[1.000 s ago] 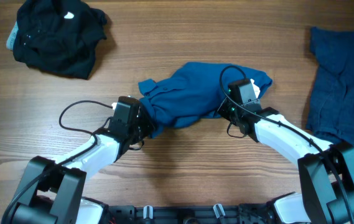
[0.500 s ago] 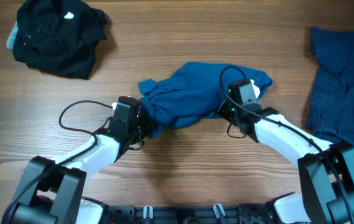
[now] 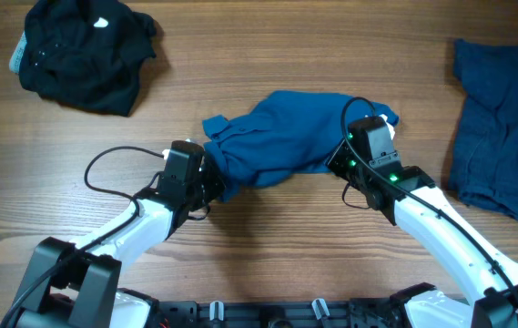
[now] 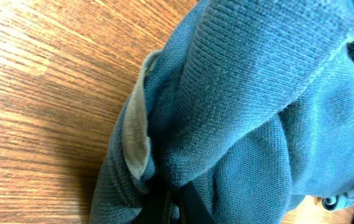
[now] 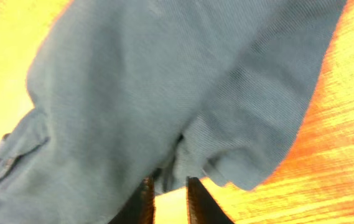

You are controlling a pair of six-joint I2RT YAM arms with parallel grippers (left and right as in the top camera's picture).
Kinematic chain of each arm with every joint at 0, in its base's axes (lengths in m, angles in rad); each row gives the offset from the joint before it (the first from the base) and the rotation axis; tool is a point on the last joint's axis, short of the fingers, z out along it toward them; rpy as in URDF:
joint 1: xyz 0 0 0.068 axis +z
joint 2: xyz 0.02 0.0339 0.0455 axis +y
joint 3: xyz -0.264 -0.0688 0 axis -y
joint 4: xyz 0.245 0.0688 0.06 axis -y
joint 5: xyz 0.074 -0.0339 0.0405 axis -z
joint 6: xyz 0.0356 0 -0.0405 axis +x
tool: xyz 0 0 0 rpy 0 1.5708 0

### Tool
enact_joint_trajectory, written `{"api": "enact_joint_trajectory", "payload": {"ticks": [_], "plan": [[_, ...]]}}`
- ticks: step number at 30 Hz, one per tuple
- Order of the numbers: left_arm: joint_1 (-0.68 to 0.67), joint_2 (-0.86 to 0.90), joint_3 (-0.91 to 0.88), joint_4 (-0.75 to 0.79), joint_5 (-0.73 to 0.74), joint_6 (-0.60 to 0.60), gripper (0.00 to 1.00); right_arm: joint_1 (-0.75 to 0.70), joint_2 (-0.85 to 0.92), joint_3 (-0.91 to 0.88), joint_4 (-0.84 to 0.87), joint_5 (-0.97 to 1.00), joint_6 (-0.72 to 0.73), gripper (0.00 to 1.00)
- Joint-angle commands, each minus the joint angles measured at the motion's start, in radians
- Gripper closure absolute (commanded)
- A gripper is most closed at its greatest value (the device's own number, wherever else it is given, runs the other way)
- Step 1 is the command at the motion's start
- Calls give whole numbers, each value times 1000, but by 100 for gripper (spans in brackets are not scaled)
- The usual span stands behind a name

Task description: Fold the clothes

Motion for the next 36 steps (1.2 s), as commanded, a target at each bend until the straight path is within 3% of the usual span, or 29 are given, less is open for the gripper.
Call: {"api": "enact_joint_trajectory", "payload": {"ticks": [1,3,4,14,17,19,20,22,30,36], "plan": [[-5,-15,2,-17,5,2,96,0,34,8,-2,-2,0,81],[-5,-15,2,-18,5,2,96,0,53,8,7,-3,0,47],[-5,-15,2,-18,5,2,96,0,65,8,12,-3,4,44],[-5,-14,2,-18,-10,2,96,0,201,8,88,-23,25,44],[-5,-14,2,-18,-10,2,96,0,216,8,108,-32,26,49],[-5,-14,2,-18,-10,2,96,0,216,8,114,-29,26,64],[-5,-14,2,-19,-10,2,96,0,216,8,117,-28,24,79],[-5,-14,2,-19,-10,2,96,0,216,8,117,-27,20,96],[-5,-23,2,-18,25,38,96,0,174,9,85,-28,-42,96],[-5,-177,2,-63,86,90,96,0,-40,9,-27,-27,-88,96]]}}
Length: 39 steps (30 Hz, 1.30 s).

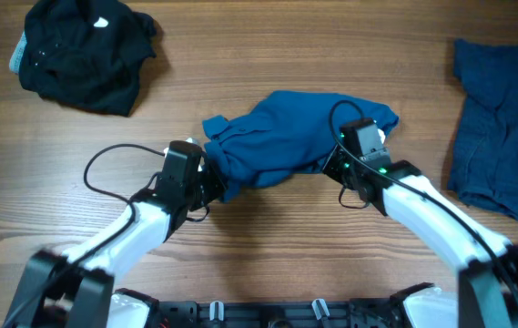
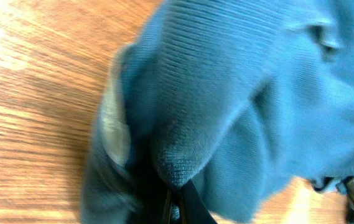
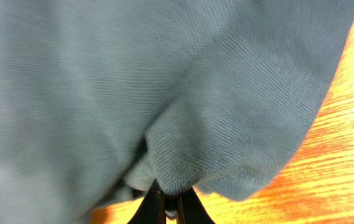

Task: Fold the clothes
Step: 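Lift the shirt with both grippers and pull it apart toward the robot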

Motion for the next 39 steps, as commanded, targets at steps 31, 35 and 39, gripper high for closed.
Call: {"api": "enact_joint_trajectory", "payload": {"ticks": [31,35,39], "plan": [[-5,-995,529,-727,-120,71,96,0,-802,635,-840,166,-178,96],[-5,-991,602,-751,-122,71,96,0,-747,774,-911,201,-196,96],[-5,-991,679,-798,-171,71,96,0,-708,874,-968,208,-195,96]]}}
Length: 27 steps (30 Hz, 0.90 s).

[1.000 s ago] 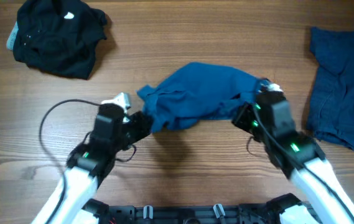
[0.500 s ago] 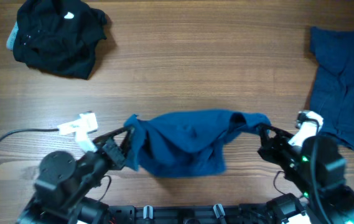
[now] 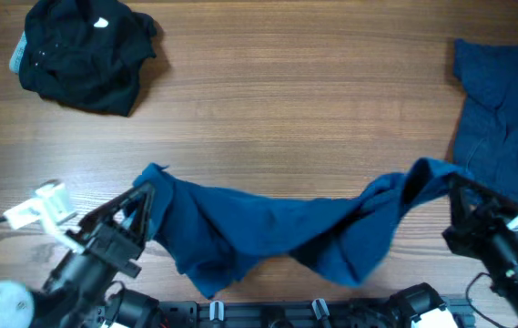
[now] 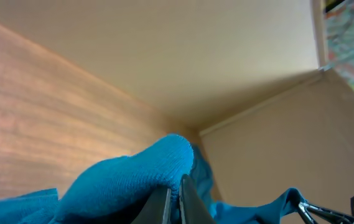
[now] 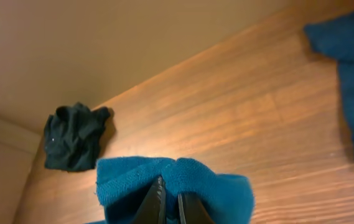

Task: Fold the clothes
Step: 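Lift the shirt with both grippers and pull it apart toward the robot, then swing both grippers forward and lay the shirt flat on the table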

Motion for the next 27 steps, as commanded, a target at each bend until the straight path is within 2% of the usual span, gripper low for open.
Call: {"api": "enact_joint_trajectory", "payload": {"ticks": [1,6,10,16,27], "plan": [[-5,3,102,-43,-90,24,96,0,36,95,-34,68,-23,96],[-5,3,156,-140,-280,22,96,0,46,110,-87,208,13,96],[-5,15,155,-203,-406,-27,96,0,75,109,-125,314,40,96],[-5,79,155,-224,-472,-37,96,0,169,109,-135,326,41,96],[-4,369,155,-216,-644,-37,96,0,431,109,-75,352,85,96]]}}
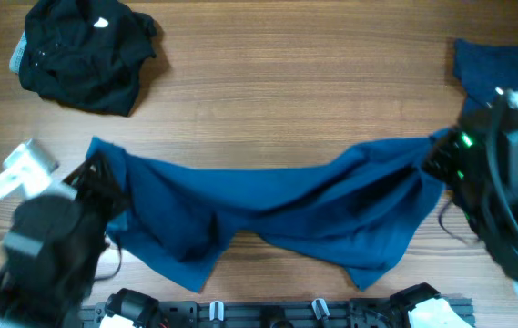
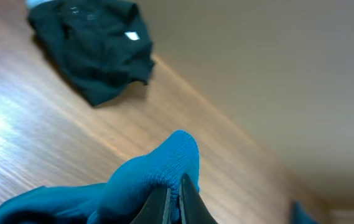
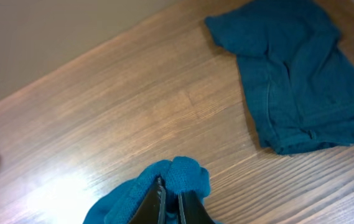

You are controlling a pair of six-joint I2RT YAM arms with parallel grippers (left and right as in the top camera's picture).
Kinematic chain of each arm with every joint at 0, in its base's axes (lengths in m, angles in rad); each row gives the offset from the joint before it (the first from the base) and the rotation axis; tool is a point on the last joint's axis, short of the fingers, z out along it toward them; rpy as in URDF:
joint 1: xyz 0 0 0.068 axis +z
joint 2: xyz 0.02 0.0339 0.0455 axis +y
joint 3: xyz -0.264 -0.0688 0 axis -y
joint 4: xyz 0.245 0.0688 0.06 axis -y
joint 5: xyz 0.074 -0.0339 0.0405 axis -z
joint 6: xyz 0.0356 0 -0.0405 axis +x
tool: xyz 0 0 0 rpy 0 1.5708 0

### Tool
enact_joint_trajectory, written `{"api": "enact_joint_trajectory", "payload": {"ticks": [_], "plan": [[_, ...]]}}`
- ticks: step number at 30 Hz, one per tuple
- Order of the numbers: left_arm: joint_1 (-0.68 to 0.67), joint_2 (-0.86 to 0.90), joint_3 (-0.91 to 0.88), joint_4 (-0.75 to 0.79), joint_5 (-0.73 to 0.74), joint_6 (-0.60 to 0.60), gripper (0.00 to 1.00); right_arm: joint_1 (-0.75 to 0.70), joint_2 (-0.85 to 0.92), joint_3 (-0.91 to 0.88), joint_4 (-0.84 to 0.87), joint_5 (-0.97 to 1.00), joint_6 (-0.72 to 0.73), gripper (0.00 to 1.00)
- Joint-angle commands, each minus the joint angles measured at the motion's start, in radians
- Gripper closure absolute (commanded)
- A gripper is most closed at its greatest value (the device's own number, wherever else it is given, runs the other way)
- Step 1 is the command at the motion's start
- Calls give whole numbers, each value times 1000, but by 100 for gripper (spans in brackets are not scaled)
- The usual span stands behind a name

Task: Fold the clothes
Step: 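Swing both grippers forward and lay the shirt flat on the table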

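Note:
A bright blue garment (image 1: 268, 205) hangs stretched between my two grippers above the table, sagging along its lower edge. My left gripper (image 2: 175, 194) is shut on its left end (image 1: 104, 155); a bunch of blue knit sits pinched between the black fingers. My right gripper (image 3: 169, 198) is shut on its right end (image 1: 427, 150), with a fold of the same cloth between its fingers. Both arms are raised close under the overhead camera.
A crumpled black garment (image 1: 81, 50) lies at the far left, also in the left wrist view (image 2: 89, 43). A dark blue garment (image 3: 295, 68) lies spread at the far right, its corner (image 1: 477, 55) showing beside my right arm. A black rail runs along the front edge (image 1: 268, 314).
Both grippers have moved further apart and away from the front edge with the blue garment, which now hangs flatter and wider. Both stay shut on their ends.
The blue garment lay bunched mid-table, my left gripper shut on its left end and my right one open at its right end. Then the right one was shut on cloth too. Later the garment hung lifted between both arms, and now it is stretched wider.

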Motion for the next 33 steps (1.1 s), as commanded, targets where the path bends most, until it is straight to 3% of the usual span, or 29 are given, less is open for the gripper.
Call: {"api": "enact_joint_trajectory", "payload": {"ticks": [1,2,10,13,15,19,22,28,33], "plan": [[-4,125,18,27,-131,-9,96,0,84,16,42,51,22,96],[-4,228,18,68,-179,-9,96,0,159,16,87,51,22,96],[42,540,18,193,-299,-5,79,-1,366,16,190,48,26,96],[80,623,18,194,-298,-5,52,-1,417,16,194,48,26,96],[94,640,18,180,-281,-5,51,-1,431,16,194,48,25,96],[95,610,19,127,-171,-5,39,-1,423,16,205,48,25,96],[95,553,18,40,-15,-5,14,-1,418,17,201,48,17,95],[95,523,8,-197,220,-5,8,-1,418,16,190,23,16,95],[95,523,-69,-225,343,48,2,-1,418,16,186,-22,-6,89]]}}
